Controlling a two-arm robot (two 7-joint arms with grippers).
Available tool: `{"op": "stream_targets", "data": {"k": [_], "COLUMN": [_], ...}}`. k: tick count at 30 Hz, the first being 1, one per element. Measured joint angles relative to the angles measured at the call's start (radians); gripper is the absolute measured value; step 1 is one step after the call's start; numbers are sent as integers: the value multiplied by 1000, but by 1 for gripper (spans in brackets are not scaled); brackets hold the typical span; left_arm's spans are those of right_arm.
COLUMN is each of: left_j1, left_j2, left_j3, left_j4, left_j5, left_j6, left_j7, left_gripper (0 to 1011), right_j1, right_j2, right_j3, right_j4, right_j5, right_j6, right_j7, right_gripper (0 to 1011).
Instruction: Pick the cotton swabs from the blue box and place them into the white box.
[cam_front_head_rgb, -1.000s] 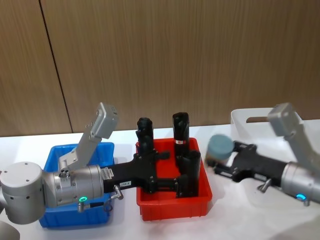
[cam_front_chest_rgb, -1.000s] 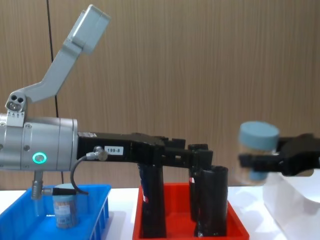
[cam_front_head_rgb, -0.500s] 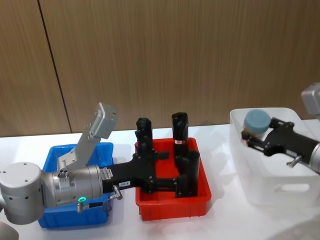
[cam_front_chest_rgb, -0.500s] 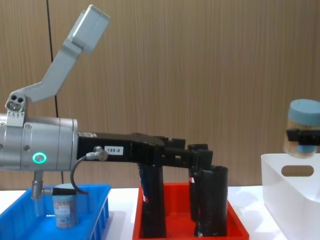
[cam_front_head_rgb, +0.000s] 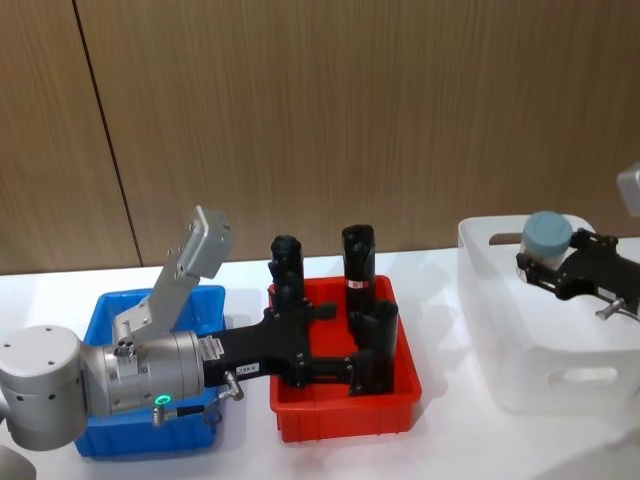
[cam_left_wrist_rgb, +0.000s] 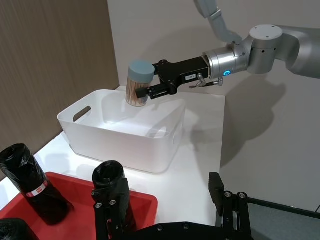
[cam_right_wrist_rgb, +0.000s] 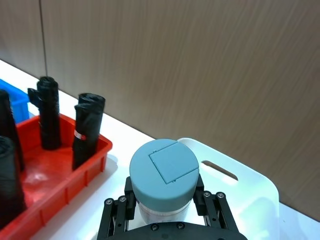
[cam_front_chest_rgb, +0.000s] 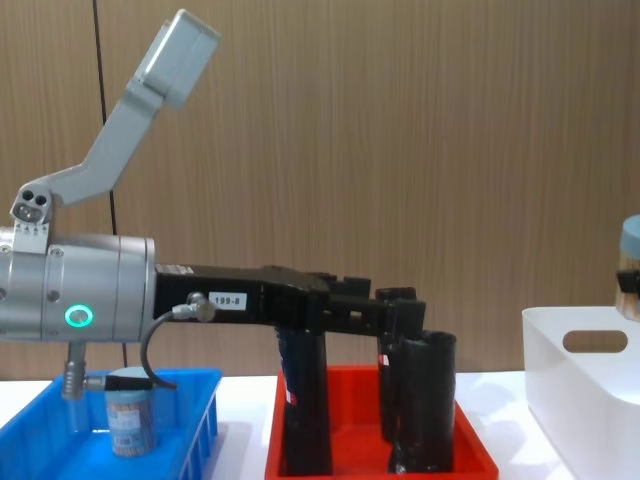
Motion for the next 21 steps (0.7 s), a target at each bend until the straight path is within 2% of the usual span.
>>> {"op": "stream_targets", "data": {"k": [8, 12, 15, 21], "left_j1": [0, 0, 0, 0], "left_j2": [0, 0, 0, 0], "left_j3": [0, 0, 0, 0], "left_j4": [0, 0, 0, 0], "left_j5": [0, 0, 0, 0], "left_j6": [0, 0, 0, 0], "left_j7": [0, 0, 0, 0], "left_gripper": [1004, 1004, 1004, 1004], "right_j1": [29, 39, 41, 46], "right_j2": [-9, -13, -13, -15], "right_j3": [-6, -9, -10, -11], "right_j4": [64, 86, 94, 107], "right_j5": [-20, -26, -27, -30], "right_j6": [-5, -8, -10, -14], "right_j7": [1, 2, 2, 3], "right_gripper": [815, 952, 1002, 1002]}}
